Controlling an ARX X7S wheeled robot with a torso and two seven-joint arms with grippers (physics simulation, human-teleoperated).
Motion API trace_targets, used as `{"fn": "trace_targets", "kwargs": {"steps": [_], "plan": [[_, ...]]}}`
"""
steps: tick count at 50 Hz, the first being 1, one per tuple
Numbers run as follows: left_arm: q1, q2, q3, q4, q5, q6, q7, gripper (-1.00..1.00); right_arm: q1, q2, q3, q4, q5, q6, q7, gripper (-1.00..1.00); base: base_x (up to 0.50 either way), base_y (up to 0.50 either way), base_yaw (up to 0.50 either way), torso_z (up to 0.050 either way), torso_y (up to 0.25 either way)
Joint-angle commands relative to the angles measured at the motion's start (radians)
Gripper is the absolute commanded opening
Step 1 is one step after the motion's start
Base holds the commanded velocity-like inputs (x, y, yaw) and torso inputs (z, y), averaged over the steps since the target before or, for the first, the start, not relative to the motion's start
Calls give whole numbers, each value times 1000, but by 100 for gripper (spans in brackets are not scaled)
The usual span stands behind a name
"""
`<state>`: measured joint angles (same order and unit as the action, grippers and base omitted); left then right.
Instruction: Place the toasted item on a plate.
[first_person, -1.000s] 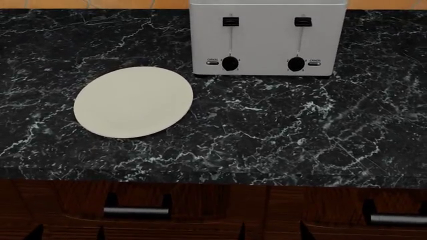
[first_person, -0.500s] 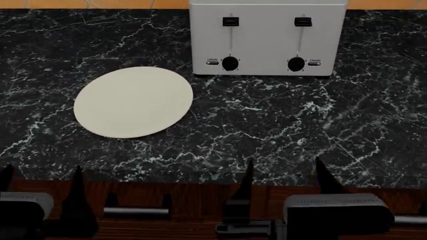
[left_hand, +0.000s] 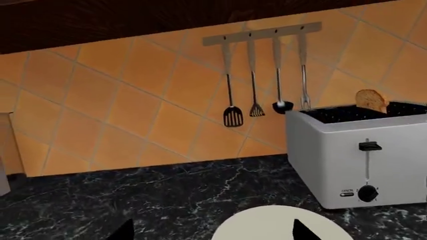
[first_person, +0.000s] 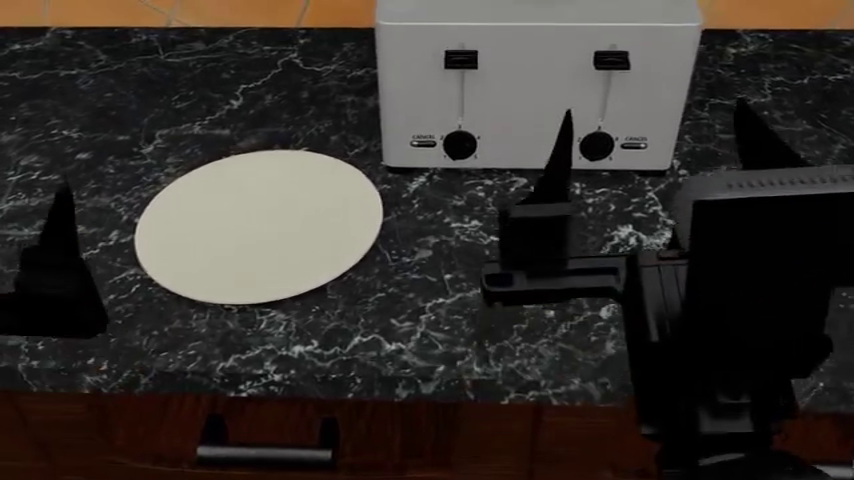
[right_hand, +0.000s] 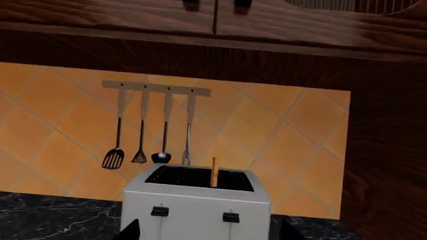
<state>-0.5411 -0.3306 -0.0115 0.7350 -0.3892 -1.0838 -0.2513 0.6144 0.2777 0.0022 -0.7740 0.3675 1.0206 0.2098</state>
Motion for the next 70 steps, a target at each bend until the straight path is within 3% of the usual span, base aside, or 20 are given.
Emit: {"fn": "trace_targets", "kwargs": {"steps": [1,21,23,34,70], "plan": [[-91,-26,-32,63,-40,-121,-9,100,103,7,42,-58,46,107,11,100,312,0,0,0,0],[-52,-38,-54,70,-44,-98,-13,100,104,2,47,-56,56,103,25,100,195,24,0,0,0],[-131,-48,-70,93,-79,-175,-3,100,189,3,52,-73,86,175,24,100,61,0,0,0,0],[-247,-70,-78,80,-102,-239,1,100,359,25,46,-54,123,269,15,100,100,0,0,0,0],[-232,-85,-92,70,-122,-239,-5,100,339,15,59,21,138,245,22,100,152,0,0,0,0]]}}
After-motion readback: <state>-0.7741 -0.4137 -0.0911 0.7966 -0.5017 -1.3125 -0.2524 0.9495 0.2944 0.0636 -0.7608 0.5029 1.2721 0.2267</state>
